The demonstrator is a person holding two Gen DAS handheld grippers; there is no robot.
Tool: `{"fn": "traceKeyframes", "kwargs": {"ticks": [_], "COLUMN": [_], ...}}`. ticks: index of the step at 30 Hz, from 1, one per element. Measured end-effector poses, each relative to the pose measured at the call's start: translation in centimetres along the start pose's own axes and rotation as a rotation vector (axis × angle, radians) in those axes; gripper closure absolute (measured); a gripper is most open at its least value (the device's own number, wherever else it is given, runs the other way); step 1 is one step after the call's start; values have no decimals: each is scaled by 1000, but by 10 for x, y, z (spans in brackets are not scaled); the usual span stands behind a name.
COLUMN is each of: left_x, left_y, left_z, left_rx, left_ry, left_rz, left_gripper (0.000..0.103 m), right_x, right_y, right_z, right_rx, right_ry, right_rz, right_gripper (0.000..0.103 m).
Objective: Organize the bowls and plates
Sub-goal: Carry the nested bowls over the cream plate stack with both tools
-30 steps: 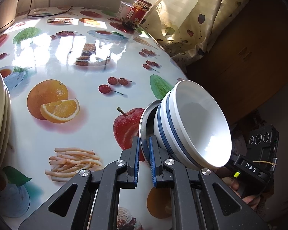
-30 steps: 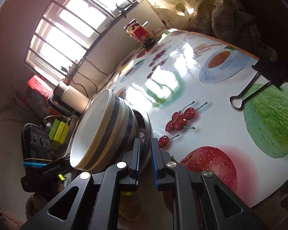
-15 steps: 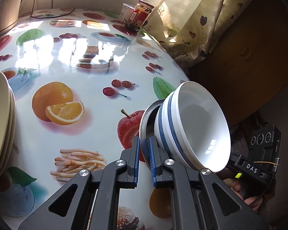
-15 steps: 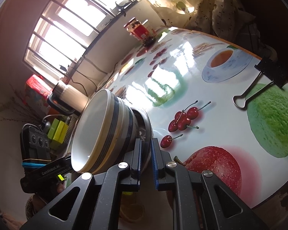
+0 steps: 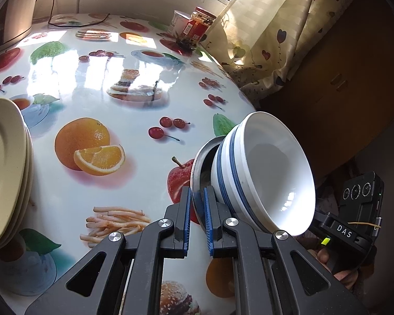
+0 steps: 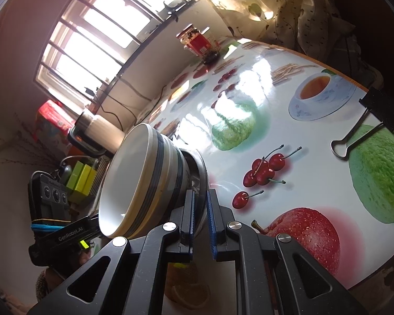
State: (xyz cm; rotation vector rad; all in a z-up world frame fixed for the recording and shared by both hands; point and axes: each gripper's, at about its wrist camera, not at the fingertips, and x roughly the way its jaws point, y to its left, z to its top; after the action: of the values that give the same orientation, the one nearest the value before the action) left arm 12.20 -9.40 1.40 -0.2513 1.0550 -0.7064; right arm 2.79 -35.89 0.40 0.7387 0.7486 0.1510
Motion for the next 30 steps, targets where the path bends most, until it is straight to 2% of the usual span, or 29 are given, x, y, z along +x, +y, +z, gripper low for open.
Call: {"fn": "traceKeyframes", "kwargs": {"ticks": [30], "left_x": [-47], "left_y": [27], "left_z": [8], "left_rx": [-64], "left_ry": [-93], "left_rz": [58], "left_gripper": [93], "right_x": [30], "right_y": [52], "right_z": [15], "right_rx": [-82], "right_ry": [52], "right_rz": [66], "right_gripper": [92]}}
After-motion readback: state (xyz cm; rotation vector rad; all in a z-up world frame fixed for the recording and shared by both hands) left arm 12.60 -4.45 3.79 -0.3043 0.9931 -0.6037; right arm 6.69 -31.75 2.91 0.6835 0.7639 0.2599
